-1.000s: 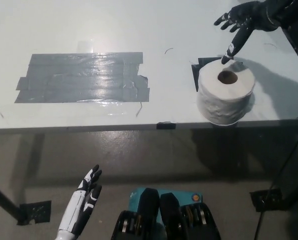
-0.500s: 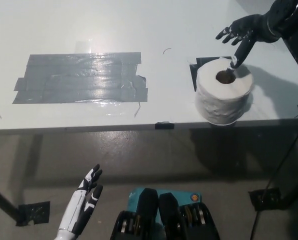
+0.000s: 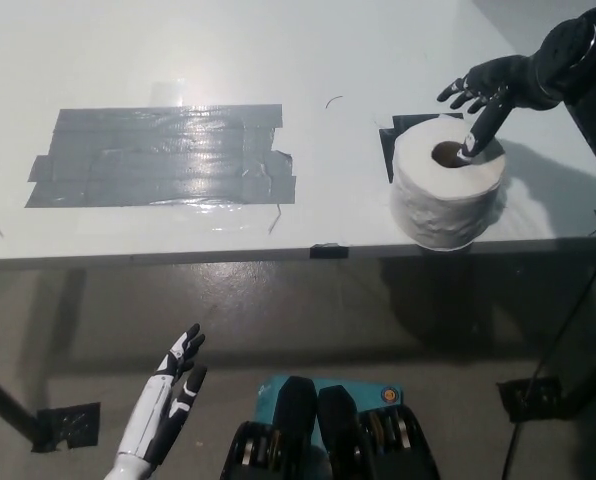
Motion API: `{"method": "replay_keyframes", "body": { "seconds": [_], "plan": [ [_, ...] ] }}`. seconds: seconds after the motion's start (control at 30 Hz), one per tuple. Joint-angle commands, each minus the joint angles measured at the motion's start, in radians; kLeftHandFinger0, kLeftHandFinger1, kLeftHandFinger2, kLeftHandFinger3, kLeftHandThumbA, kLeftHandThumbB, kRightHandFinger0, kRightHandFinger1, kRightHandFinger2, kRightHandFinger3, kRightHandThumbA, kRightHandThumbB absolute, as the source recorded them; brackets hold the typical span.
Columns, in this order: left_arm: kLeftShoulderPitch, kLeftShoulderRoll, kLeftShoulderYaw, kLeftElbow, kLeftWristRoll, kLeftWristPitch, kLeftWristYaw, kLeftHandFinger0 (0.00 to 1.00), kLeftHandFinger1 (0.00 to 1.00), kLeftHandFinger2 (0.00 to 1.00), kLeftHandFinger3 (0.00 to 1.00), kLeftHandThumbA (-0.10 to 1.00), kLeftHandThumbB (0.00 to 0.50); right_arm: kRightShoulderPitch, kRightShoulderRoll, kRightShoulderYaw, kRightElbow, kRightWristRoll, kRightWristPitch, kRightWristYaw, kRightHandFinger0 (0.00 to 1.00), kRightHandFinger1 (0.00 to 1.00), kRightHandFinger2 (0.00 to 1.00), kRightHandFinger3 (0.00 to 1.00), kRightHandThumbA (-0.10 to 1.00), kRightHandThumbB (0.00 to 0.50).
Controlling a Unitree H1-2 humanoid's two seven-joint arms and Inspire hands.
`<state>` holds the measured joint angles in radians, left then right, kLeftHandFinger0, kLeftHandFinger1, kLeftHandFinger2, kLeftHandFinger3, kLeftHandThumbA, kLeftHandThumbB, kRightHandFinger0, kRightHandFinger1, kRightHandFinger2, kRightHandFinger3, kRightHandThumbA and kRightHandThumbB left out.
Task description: A toilet paper roll is kept on the black spot on the desk infront of the robot and the robot inserts its right thumb into the hole in the centre to grab the roll. Then it passes the roll to a person.
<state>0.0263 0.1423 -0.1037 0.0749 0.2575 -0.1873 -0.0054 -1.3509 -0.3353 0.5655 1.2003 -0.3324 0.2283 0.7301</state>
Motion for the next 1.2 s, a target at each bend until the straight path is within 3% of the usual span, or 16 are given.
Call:
{"method": "replay_keyframes", "body": {
  "seconds": [0.0,0.1,0.27,0.5,0.57,0.73,0.9,0.97,1.17],
  "plan": [
    [-0.01,0.007,-0.002,-0.008,-0.002,-0.033,-0.001,1.0,1.0,1.0,1.0,1.0,0.137,-0.047,0.008,-0.045,0.015,0.003,-0.052,-0.043,1.0,1.0,1.0,1.0,1.0,0.339],
    [-0.008,0.007,-0.003,-0.01,0.0,-0.032,-0.001,1.0,1.0,1.0,1.0,1.0,0.138,-0.032,0.008,-0.071,-0.004,0.011,-0.046,-0.049,1.0,1.0,1.0,1.0,1.0,0.336],
    [-0.009,0.008,-0.005,-0.014,-0.001,-0.021,-0.008,1.0,1.0,1.0,1.0,1.0,0.151,-0.013,0.021,-0.095,-0.031,-0.019,-0.004,-0.145,1.0,1.0,1.0,1.0,1.0,0.407],
    [-0.011,0.01,-0.007,-0.013,0.001,-0.029,-0.007,1.0,1.0,1.0,1.0,1.0,0.14,-0.026,0.037,-0.11,-0.005,-0.028,-0.009,-0.184,1.0,1.0,1.0,1.0,1.0,0.407],
    [-0.009,0.009,-0.009,-0.015,0.0,-0.032,-0.007,1.0,1.0,1.0,1.0,1.0,0.136,-0.021,0.04,-0.1,-0.004,-0.042,-0.01,-0.192,1.0,1.0,1.0,1.0,1.0,0.384],
    [-0.004,0.008,-0.008,-0.021,-0.005,-0.02,-0.011,1.0,1.0,1.0,1.0,1.0,0.147,-0.012,0.04,-0.096,0.03,-0.036,-0.095,-0.156,1.0,1.0,1.0,1.0,1.0,0.248],
    [-0.007,0.009,-0.004,-0.02,0.0,-0.029,-0.006,1.0,1.0,1.0,1.0,1.0,0.141,-0.024,0.046,-0.08,0.078,-0.054,-0.124,-0.155,1.0,1.0,1.0,1.0,1.0,0.283],
    [-0.009,0.011,-0.005,-0.013,0.0,-0.042,-0.005,1.0,1.0,1.0,1.0,1.0,0.136,-0.031,0.052,-0.067,0.087,-0.07,-0.097,-0.16,1.0,1.0,1.0,1.0,0.93,0.291],
    [-0.013,0.006,-0.006,-0.014,-0.002,-0.04,-0.005,1.0,1.0,1.0,1.0,1.0,0.145,-0.049,0.067,-0.006,0.104,-0.126,-0.054,-0.137,1.0,1.0,1.0,1.0,0.92,0.32]
  ]
}}
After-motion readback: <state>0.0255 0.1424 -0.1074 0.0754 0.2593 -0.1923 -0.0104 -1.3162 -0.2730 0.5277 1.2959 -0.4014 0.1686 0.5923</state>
